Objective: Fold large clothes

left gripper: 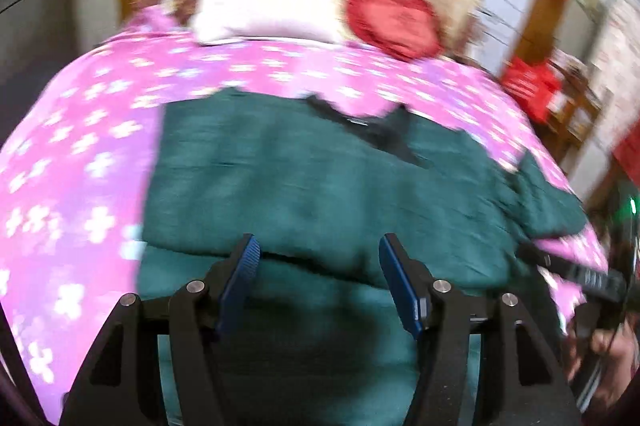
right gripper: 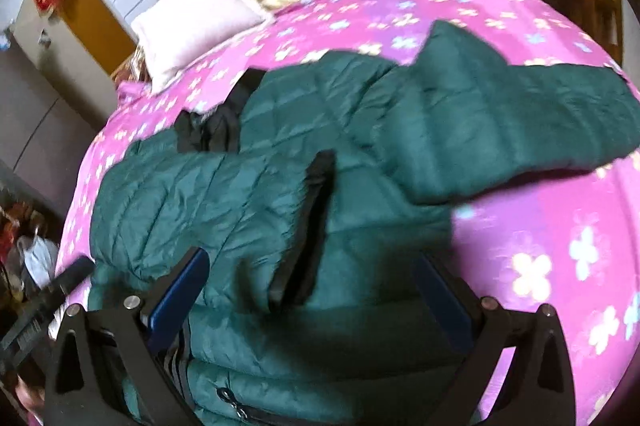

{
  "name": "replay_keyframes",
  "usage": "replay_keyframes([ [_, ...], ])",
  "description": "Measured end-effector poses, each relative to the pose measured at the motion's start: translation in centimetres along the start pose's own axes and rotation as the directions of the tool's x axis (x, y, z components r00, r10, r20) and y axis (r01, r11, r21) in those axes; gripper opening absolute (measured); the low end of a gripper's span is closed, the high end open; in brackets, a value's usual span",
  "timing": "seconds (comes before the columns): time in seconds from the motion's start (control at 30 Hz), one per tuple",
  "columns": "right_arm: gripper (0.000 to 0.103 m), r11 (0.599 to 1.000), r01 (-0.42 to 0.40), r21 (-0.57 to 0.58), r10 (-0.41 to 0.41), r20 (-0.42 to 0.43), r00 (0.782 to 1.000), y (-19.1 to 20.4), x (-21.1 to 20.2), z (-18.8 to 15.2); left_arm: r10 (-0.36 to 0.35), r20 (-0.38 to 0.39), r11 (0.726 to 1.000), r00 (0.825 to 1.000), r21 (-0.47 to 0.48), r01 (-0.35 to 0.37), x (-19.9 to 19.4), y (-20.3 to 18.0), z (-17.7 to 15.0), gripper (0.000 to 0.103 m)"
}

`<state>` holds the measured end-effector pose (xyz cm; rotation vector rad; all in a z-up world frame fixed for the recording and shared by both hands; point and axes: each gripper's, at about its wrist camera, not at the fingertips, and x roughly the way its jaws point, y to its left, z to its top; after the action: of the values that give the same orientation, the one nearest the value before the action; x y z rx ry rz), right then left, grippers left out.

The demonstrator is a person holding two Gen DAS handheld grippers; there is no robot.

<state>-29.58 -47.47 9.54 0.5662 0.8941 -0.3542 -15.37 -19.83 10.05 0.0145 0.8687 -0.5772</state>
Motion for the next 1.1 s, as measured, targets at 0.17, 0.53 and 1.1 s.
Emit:
replay_keyframes([
  [0.17, 0.029, 0.996, -0.046, -0.073, 0.041, -0.073, 0.997, 2.0, 4.3, -0.4, 0.103, 0.007, 0.986, 0.995, -0.136, -0.101, 1.1, 4.5, 0.5, 0.043],
  [0.53, 0.019, 0.947, 0.256, -0.194, -0.218, 0.200, 0.955, 3.4, 4.1, 4.9, 0.144, -0.057, 0.972, 0.988, -0.177, -0.152, 4.6, 5.3, -0.3, 0.043],
  [1.1, 0.052, 0.967, 0.108, -0.232, -0.089, 0.090, 0.992, 4.2, 4.5, 5.3, 0.169, 0.002, 0.982, 0.986, -0.089, -0.168, 6.5, 0.9, 0.8, 0.043],
])
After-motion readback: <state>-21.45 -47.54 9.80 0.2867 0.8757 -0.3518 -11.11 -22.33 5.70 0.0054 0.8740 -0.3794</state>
